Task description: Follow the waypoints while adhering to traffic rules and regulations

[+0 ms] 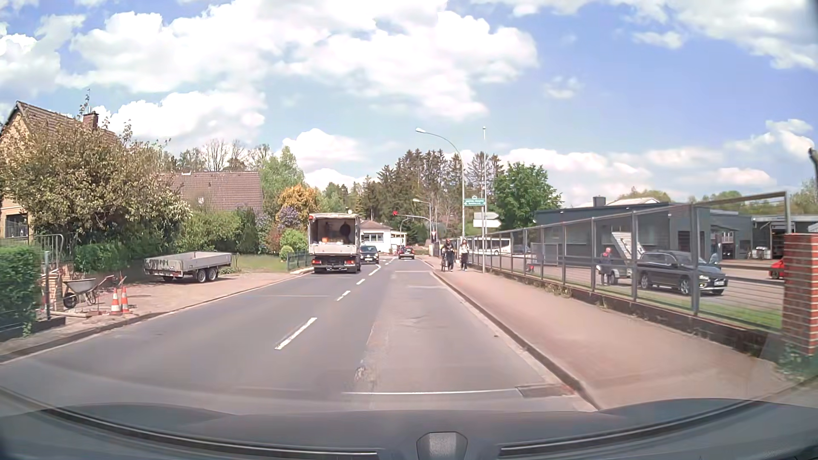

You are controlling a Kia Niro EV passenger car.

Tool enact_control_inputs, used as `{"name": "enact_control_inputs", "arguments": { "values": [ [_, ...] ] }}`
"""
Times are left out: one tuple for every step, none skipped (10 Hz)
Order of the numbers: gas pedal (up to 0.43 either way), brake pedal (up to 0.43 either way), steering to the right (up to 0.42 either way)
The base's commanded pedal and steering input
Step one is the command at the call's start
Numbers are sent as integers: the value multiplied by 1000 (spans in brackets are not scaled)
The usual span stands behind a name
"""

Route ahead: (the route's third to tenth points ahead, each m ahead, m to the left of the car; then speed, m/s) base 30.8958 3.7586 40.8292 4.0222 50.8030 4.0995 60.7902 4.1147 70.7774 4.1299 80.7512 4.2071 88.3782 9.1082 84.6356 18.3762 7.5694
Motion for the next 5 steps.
{"name": "enact_control_inputs", "arguments": {
  "values": [
    [79, 0, -2],
    [79, 0, -2],
    [79, 0, -2],
    [79, 0, -3],
    [67, 0, -2]
  ]
}}
